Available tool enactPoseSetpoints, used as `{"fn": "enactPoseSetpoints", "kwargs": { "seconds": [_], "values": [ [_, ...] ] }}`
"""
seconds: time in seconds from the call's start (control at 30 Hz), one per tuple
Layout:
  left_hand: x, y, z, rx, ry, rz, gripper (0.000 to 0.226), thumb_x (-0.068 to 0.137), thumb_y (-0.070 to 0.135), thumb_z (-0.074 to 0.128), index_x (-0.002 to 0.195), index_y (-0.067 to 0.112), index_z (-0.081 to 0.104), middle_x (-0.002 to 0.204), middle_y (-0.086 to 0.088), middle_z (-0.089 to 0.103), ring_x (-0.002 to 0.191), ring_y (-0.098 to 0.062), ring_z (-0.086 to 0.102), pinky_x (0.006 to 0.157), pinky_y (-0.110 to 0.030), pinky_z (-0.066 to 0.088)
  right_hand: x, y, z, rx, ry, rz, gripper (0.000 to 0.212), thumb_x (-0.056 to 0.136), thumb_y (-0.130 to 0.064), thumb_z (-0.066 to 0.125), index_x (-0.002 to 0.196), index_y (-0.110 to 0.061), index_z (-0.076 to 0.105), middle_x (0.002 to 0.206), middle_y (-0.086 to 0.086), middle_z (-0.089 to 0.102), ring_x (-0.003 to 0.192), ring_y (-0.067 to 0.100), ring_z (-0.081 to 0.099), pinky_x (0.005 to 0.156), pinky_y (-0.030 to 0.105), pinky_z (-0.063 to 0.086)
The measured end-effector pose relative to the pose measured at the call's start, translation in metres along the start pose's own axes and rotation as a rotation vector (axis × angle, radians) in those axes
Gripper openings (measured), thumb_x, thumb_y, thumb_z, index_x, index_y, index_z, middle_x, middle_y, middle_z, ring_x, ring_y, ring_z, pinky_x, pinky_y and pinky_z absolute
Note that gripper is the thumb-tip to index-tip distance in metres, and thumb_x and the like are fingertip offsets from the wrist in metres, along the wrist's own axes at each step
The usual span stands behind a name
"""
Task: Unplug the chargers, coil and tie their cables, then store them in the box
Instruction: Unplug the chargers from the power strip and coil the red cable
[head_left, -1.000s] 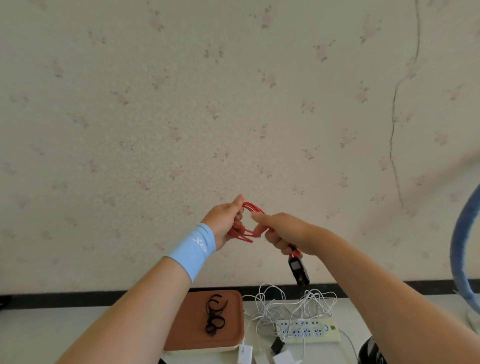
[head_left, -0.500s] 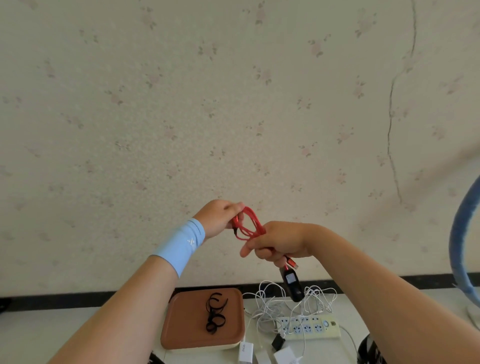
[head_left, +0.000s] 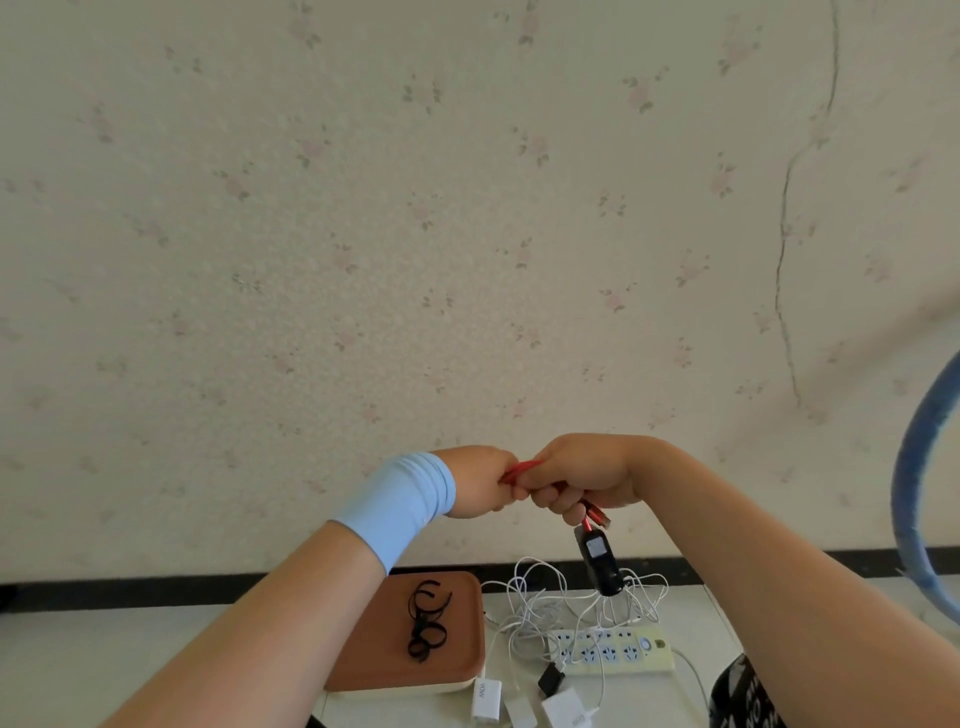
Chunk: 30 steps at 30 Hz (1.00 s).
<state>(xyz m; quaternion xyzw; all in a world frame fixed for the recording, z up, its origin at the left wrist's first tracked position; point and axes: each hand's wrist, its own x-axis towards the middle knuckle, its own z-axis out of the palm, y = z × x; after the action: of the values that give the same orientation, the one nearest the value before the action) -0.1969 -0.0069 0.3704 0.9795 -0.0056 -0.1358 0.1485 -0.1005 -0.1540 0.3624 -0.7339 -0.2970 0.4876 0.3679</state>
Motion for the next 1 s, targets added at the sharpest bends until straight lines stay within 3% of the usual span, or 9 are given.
{"fn": "enactPoseSetpoints", "kwargs": {
  "seconds": [0.17, 0.27, 0.33, 0.47, 0.6, 0.7, 0.8, 0.9, 1.0],
  "values": [
    [0.003, 0.001, -0.006, 0.018, 0.003, -0.051, 0.019, 0.1, 0.026, 0.039, 0.095, 0.022, 0.057, 0.087, 0.001, 0.058, 0.081, -0.019, 0.053, 0.075, -0.029, 0.042, -0.001, 0.001, -0.001, 0.002, 0.038, -0.032, 0.028, 0.105, -0.029, 0.053, 0.095, -0.006, 0.065, 0.059, -0.002, 0.042, 0.05, 0.014, 0.044, 0.068, 0.034, 0.056],
    [0.0, -0.003, -0.012, -0.125, -0.011, -0.07, 0.016, 0.092, 0.031, 0.049, 0.085, 0.023, 0.062, 0.081, -0.001, 0.059, 0.072, -0.017, 0.051, 0.071, -0.03, 0.044, -0.004, 0.0, -0.002, 0.0, -0.009, -0.06, 0.027, 0.106, -0.03, 0.051, 0.098, -0.007, 0.063, 0.06, -0.004, 0.032, 0.052, 0.013, 0.037, 0.093, 0.043, 0.053],
    [-0.005, -0.004, -0.018, -0.317, -0.063, -0.108, 0.019, 0.083, 0.036, 0.051, 0.077, 0.02, 0.058, 0.066, 0.003, 0.047, 0.057, -0.015, 0.039, 0.055, -0.026, 0.035, -0.006, -0.001, -0.004, 0.027, -0.064, -0.083, 0.024, 0.106, -0.028, 0.05, 0.103, -0.007, 0.061, 0.063, -0.004, 0.03, 0.054, 0.012, 0.035, 0.099, 0.046, 0.051],
    [-0.012, -0.01, -0.024, -0.404, -0.053, -0.078, 0.041, 0.094, 0.057, 0.046, 0.078, 0.019, 0.052, 0.057, 0.008, 0.034, 0.048, -0.011, 0.027, 0.046, -0.022, 0.024, -0.01, -0.001, -0.008, 0.112, -0.098, -0.154, 0.027, 0.106, -0.023, 0.046, 0.115, -0.002, 0.061, 0.066, -0.002, 0.036, 0.059, 0.013, 0.041, 0.092, 0.04, 0.055],
    [-0.013, -0.019, -0.022, -0.618, 0.047, -0.038, 0.039, 0.1, 0.052, 0.041, 0.081, 0.019, 0.05, 0.057, 0.009, 0.03, 0.048, -0.01, 0.022, 0.045, -0.021, 0.02, -0.011, -0.002, -0.011, 0.187, -0.081, -0.256, 0.033, 0.108, -0.022, 0.04, 0.122, -0.001, 0.06, 0.072, -0.001, 0.047, 0.073, 0.019, 0.055, 0.096, 0.039, 0.049],
    [-0.011, -0.023, -0.02, -0.894, 0.109, -0.033, 0.04, 0.102, 0.047, 0.039, 0.071, 0.023, 0.044, 0.058, 0.008, 0.027, 0.049, -0.009, 0.02, 0.044, -0.021, 0.017, -0.012, -0.006, -0.009, 0.15, 0.057, -0.336, 0.034, 0.11, -0.022, 0.035, 0.119, -0.004, 0.062, 0.072, -0.001, 0.058, 0.089, 0.022, 0.064, 0.09, 0.033, 0.047],
    [-0.008, -0.021, -0.016, -1.134, 0.167, -0.023, 0.041, 0.103, 0.046, 0.038, 0.07, 0.023, 0.04, 0.059, 0.008, 0.027, 0.049, -0.008, 0.02, 0.042, -0.019, 0.018, -0.011, -0.01, -0.001, 0.234, 0.141, -0.394, 0.033, 0.111, -0.025, 0.031, 0.107, -0.006, 0.058, 0.082, 0.006, 0.068, 0.096, 0.026, 0.068, 0.1, 0.039, 0.048],
    [-0.004, -0.017, -0.014, -1.309, 0.24, -0.034, 0.04, 0.103, 0.047, 0.04, 0.072, 0.022, 0.042, 0.059, 0.007, 0.028, 0.048, -0.008, 0.023, 0.044, -0.019, 0.021, -0.008, -0.014, 0.01, 0.327, 0.209, -0.412, 0.036, 0.11, -0.033, 0.032, 0.098, -0.009, 0.055, 0.088, 0.012, 0.071, 0.088, 0.027, 0.07, 0.087, 0.038, 0.054],
    [0.0, -0.013, -0.011, -1.407, 0.322, -0.03, 0.04, 0.103, 0.046, 0.04, 0.072, 0.023, 0.042, 0.059, 0.006, 0.03, 0.05, -0.009, 0.029, 0.049, -0.021, 0.03, -0.002, -0.019, 0.021, 0.272, 0.48, -0.404, 0.041, 0.108, -0.042, 0.038, 0.089, -0.012, 0.058, 0.081, 0.009, 0.075, 0.077, 0.027, 0.07, 0.077, 0.038, 0.056]
  ]
}}
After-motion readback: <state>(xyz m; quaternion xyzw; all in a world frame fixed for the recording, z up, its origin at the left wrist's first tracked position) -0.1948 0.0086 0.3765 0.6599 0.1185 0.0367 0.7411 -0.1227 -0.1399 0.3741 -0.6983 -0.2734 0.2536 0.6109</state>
